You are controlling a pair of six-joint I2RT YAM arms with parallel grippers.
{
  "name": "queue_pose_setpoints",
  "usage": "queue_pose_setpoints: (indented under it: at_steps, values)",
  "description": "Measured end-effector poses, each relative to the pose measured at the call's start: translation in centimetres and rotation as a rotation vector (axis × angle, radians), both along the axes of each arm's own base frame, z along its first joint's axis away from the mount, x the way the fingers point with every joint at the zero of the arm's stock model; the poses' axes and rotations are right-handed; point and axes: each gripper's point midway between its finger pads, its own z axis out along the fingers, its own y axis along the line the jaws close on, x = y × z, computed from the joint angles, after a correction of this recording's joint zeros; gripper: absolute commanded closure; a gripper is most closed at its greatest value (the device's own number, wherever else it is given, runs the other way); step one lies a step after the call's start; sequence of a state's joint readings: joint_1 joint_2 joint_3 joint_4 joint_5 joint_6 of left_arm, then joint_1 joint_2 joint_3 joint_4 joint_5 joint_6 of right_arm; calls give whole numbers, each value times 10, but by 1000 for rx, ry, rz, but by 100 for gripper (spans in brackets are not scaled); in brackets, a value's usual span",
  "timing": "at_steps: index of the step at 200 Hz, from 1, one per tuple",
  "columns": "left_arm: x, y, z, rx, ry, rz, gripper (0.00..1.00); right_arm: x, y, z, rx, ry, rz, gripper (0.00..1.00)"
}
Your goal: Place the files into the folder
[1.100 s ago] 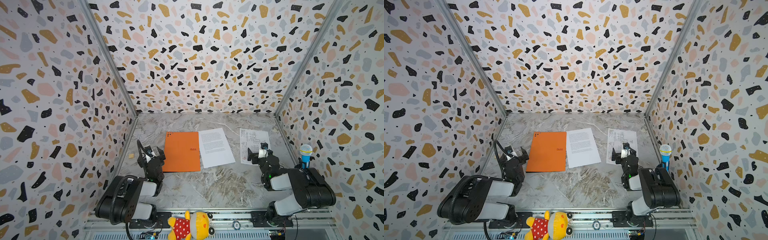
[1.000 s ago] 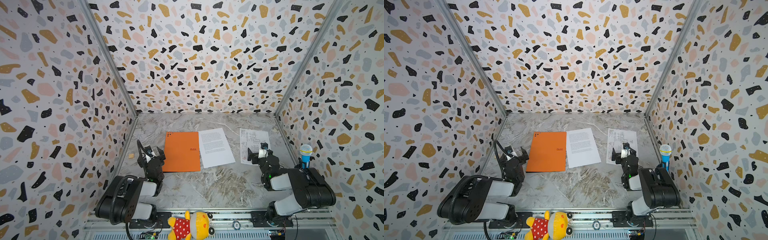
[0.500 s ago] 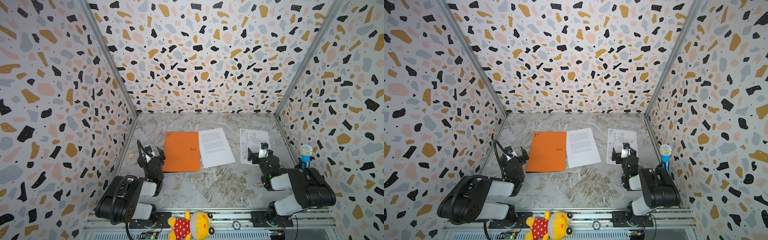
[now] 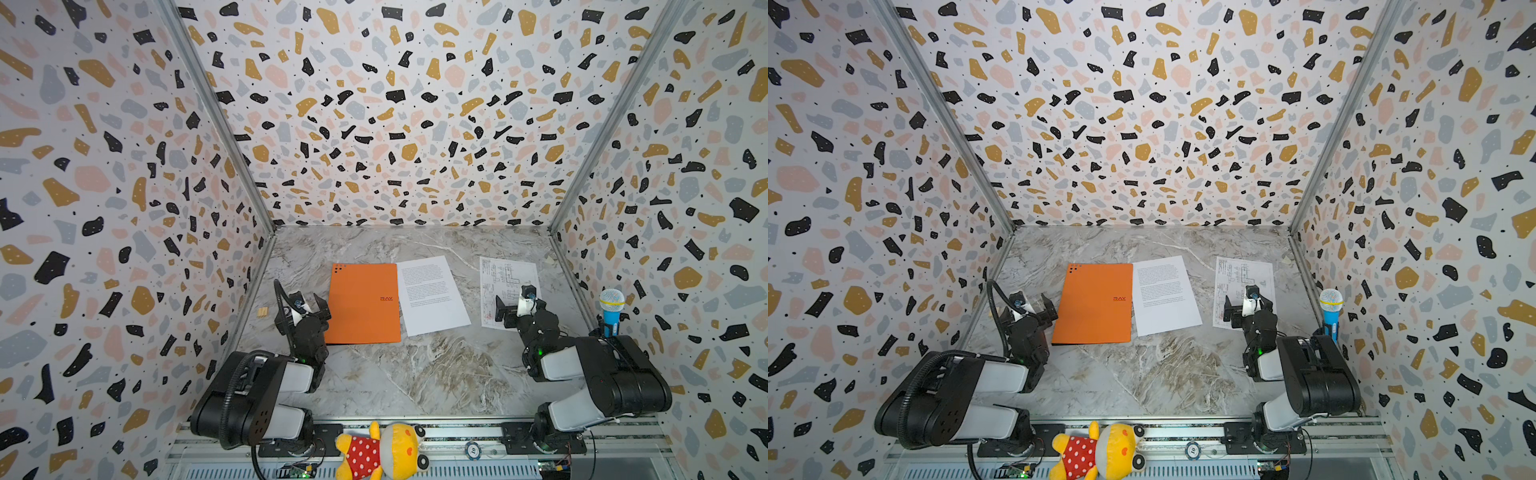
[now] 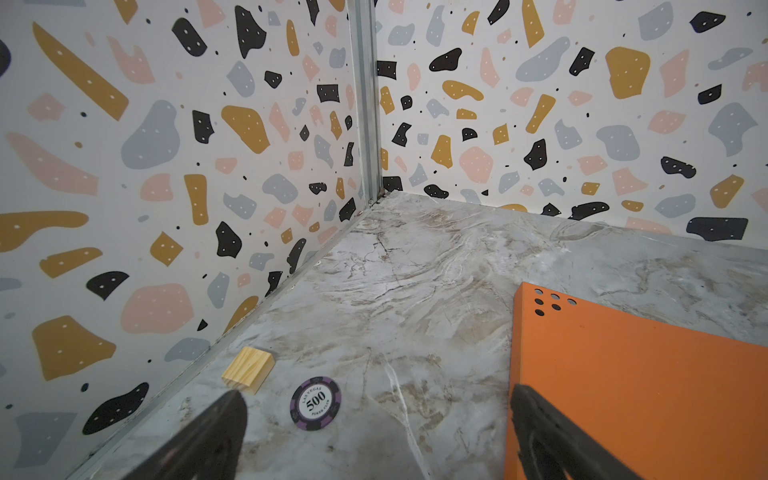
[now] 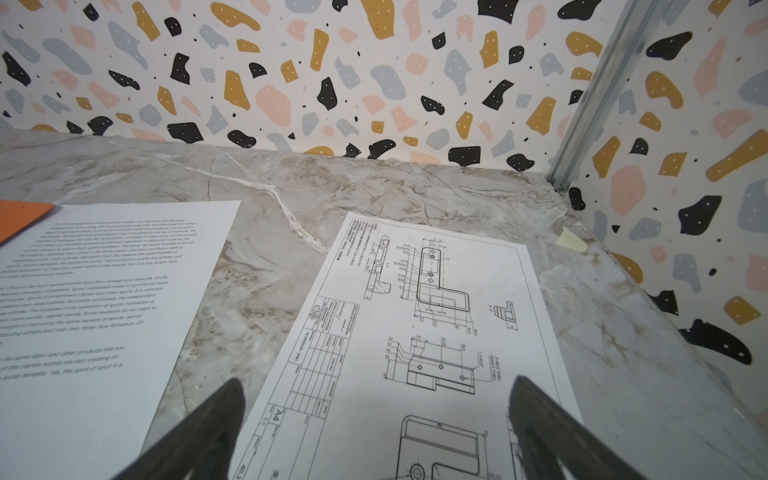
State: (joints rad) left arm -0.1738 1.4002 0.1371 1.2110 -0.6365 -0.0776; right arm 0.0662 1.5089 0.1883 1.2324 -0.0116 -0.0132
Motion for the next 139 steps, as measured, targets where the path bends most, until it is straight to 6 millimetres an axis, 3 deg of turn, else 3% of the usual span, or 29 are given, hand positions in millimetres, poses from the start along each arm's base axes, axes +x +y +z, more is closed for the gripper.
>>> queue_pose_setpoints:
  at_steps: [49, 77, 102, 121, 139]
  values:
    - [0, 5, 10, -7, 17, 41, 1, 5, -6, 2, 8, 30, -36, 3]
    - [6, 14, 62, -79, -55, 120, 1, 32, -15, 41, 70, 28, -82, 3]
    - [0, 18, 101, -189, -131, 156, 0, 43, -1, 77, 207, 22, -24, 3]
    - [0, 15, 95, -243, -96, 143, 0, 42, 27, 82, 329, 66, 72, 7]
    - [6, 6, 63, -281, 30, 115, 1, 35, 67, 75, 423, 158, 182, 8]
